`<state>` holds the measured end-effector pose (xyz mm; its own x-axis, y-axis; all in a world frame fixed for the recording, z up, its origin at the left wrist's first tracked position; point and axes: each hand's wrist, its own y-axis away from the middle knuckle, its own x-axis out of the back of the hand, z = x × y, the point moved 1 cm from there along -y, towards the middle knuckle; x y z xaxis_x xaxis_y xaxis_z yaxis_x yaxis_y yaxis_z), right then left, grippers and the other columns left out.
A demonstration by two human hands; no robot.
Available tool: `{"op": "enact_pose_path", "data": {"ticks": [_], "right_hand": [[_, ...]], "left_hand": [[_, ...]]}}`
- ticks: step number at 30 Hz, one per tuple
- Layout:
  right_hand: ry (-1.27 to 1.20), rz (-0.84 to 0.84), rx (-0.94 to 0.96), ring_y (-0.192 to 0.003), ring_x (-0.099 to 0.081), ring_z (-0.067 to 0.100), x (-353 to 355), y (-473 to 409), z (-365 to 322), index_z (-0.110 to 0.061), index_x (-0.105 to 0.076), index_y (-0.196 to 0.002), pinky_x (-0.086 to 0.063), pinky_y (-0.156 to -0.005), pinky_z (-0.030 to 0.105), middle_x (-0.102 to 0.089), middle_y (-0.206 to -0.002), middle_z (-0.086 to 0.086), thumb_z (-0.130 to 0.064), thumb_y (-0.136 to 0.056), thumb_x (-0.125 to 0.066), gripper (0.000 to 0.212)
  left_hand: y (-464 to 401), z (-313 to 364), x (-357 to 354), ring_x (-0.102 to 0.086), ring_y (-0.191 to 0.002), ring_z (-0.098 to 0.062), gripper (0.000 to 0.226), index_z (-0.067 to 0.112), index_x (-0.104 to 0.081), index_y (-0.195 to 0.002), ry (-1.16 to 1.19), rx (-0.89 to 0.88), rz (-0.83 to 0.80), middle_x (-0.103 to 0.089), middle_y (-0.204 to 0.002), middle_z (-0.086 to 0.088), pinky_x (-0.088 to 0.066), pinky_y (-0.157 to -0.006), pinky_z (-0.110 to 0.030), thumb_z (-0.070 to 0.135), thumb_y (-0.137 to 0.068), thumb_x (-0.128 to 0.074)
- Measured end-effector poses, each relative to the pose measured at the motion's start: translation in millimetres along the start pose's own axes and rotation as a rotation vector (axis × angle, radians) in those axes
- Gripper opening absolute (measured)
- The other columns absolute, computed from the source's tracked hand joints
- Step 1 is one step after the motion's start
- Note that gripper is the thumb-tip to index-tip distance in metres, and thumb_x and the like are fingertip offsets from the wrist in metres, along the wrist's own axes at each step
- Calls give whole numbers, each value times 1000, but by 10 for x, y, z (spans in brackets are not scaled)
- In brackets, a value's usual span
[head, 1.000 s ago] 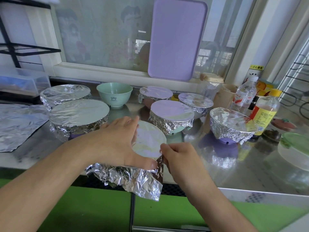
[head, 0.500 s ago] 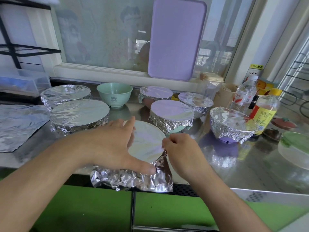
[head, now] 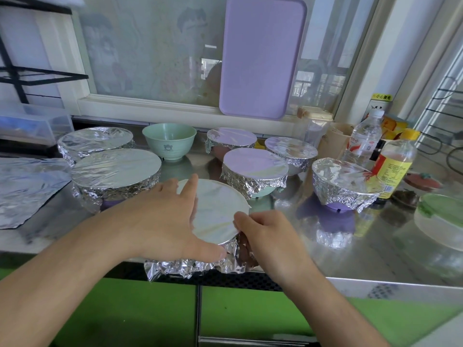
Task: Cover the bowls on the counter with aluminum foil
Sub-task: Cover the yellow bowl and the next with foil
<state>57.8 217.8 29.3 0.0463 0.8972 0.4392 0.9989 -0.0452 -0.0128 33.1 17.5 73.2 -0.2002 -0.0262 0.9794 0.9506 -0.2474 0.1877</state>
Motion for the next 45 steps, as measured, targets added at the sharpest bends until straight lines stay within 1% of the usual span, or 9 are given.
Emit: {"op": "enact_pose_path", "data": {"ticks": [7, 12, 18, 24, 33, 37, 39, 41, 45], "right_hand": [[-280, -79, -82, -39, -42, 17, 3, 84, -16, -4, -51, -72, -32, -40, 17, -46, -59, 16, -24, -106, -55, 40], [-37, 24, 53, -53, -43, 17, -39, 199, 32, 1, -49, -68, -36, -55, 31, -46, -55, 12, -49, -99, -63, 60], [-328, -82, -179, -40, -33, 17, -101, 276, -62, -8, -60, -66, -25, -40, 19, -46, -53, 7, -31, -102, -64, 43], [-28, 151, 60, -46, -34, 9, -35, 289, -56, -11, -47, -54, -29, -47, 19, -39, -44, -10, -39, -95, -72, 55], [-425, -72, -145, -35, -30, 15, -129, 293, -35, -10, -64, -61, -22, -39, 16, -46, -51, 12, -23, -103, -62, 45], [-230, 166, 21, -42, -46, 17, 40, 171, 124, -14, -66, -67, -35, -47, 26, -62, -58, 3, -13, -98, -63, 31], [-38, 370, 184, -56, -58, 10, 107, 87, 191, -26, -72, -90, -46, -59, 30, -69, -76, -8, -12, -97, -64, 18], [77, 355, 282, -73, -61, 10, 76, 22, 195, -27, -71, -110, -48, -68, 24, -66, -88, -11, -12, -98, -64, 21], [197, 200, 323, -82, -57, 10, -104, 71, 258, -23, -65, -80, -40, -68, 24, -56, -84, -2, -9, -103, -52, 31]], "left_hand": [[2, -10, -22, -12, -158, -16, 156, 28, 23, -161, 15, 0, 21, -12, -167, 7, -29, -123, -40, 106, -47, -49], [8, 7, -41, -8, -158, -17, 156, 30, 23, -161, 20, 9, 28, -6, -169, 7, -28, -124, -41, 105, -46, -51], [12, 8, -46, -3, -160, -18, 157, 31, 27, -159, 13, 18, 21, 1, -172, 4, -25, -125, -42, 106, -44, -49], [9, 3, -62, -12, -157, -17, 157, 33, 23, -160, 31, 18, 46, -8, -169, 6, -30, -122, -41, 106, -44, -51], [20, 27, -41, -3, -160, -17, 156, 32, 27, -159, 19, 26, 31, 3, -172, 5, -24, -125, -41, 106, -46, -51], [20, 7, -34, -2, -160, -16, 156, 31, 27, -160, 24, 14, 13, 4, -173, 6, -23, -126, -39, 106, -47, -51], [24, 3, -35, -1, -160, -16, 157, 30, 28, -160, 28, 12, 5, 4, -172, 6, -22, -126, -38, 107, -48, -51], [33, 11, -34, 1, -160, -16, 157, 30, 28, -160, 27, 14, -3, 5, -173, 6, -21, -126, -37, 107, -49, -51], [28, 16, -38, 3, -160, -15, 158, 31, 29, -159, 35, 24, 5, 8, -172, 6, -21, -126, -38, 107, -47, -52]]}}
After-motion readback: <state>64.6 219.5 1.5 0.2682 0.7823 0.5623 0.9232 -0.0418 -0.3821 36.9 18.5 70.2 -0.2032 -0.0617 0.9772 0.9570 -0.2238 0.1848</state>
